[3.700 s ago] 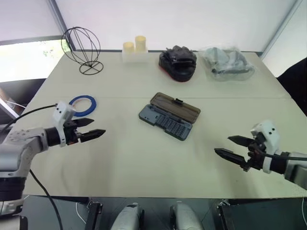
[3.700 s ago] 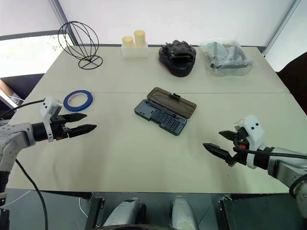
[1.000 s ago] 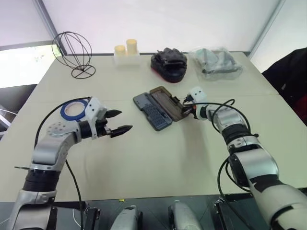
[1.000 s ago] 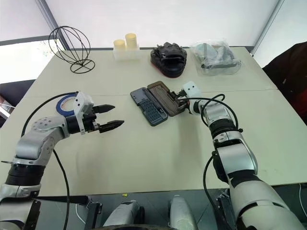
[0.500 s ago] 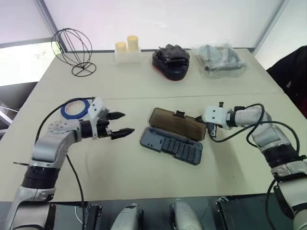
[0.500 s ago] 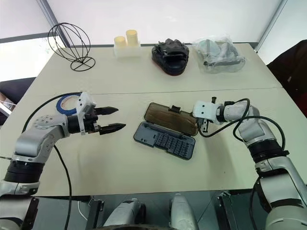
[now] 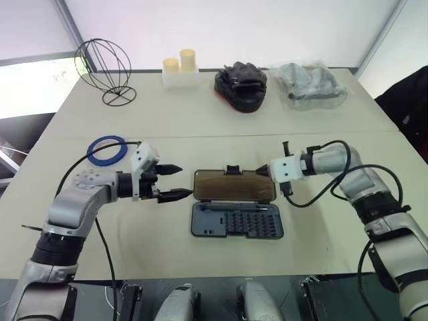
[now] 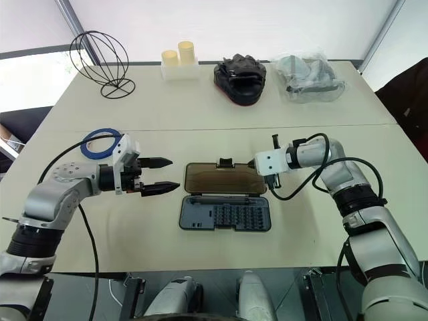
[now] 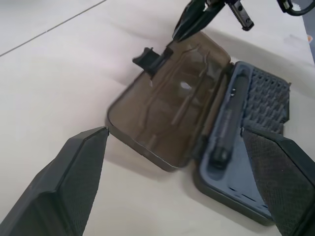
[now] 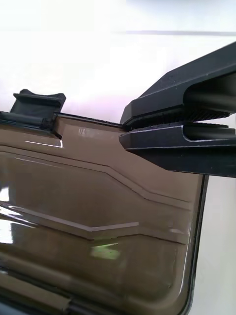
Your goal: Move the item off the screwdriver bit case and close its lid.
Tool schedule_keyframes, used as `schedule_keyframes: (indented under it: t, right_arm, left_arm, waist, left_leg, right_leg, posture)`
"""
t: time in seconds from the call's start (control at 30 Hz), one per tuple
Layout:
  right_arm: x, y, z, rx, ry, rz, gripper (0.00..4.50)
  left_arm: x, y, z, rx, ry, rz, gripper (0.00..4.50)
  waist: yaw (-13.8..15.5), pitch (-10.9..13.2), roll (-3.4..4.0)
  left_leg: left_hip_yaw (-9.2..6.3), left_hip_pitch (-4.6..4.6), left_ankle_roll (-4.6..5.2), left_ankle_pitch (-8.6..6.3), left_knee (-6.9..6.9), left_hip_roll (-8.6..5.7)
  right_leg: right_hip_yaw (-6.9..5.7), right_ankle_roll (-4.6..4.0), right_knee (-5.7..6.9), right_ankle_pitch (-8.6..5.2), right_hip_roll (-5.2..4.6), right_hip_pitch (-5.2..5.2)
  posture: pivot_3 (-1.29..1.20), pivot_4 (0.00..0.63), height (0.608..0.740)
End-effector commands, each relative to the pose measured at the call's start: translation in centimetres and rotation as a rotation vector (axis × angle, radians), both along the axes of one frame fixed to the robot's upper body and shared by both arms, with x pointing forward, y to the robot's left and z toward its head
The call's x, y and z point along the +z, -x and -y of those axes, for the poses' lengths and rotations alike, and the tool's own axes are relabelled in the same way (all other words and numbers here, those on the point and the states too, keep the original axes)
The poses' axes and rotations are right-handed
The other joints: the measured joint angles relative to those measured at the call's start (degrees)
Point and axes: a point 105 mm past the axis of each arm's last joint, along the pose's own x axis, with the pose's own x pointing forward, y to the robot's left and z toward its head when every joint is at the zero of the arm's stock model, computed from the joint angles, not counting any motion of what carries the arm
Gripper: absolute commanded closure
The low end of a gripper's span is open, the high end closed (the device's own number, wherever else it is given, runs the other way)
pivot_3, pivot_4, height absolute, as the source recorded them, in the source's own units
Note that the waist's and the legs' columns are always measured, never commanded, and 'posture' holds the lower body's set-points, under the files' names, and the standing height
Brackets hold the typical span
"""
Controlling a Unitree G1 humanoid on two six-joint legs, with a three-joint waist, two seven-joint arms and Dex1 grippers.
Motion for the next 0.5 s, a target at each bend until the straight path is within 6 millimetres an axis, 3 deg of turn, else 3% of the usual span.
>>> schedule_keyframes:
  t: [0.03,0.5]
  right_arm:
    - [-0.4,0.3,-0.9,0.073,0.038,0.015,4.46]
    - [-1.3,0.2,0.2,-0.029,0.052,-0.087,4.46]
  left_arm:
    - [1.1,-0.1,0.0,0.001,0.006,0.043,0.00]
    - [0.8,-0.3,-0.3,0.027,0.004,0.052,0.00]
  waist:
    - [0.0,0.0,0.00]
    - [0.1,0.0,0.00]
  left_leg:
    - [0.00,0.00,0.00,0.00,0.00,0.00]
    - [-0.05,0.00,0.00,0.00,0.03,0.00]
  right_leg:
    - [0.00,0.00,0.00,0.00,0.00,0.00]
    - [0.00,0.00,0.00,0.00,0.01,0.04]
  posture:
    - [0.00,0.150,0.740]
    - [0.00,0.150,0.740]
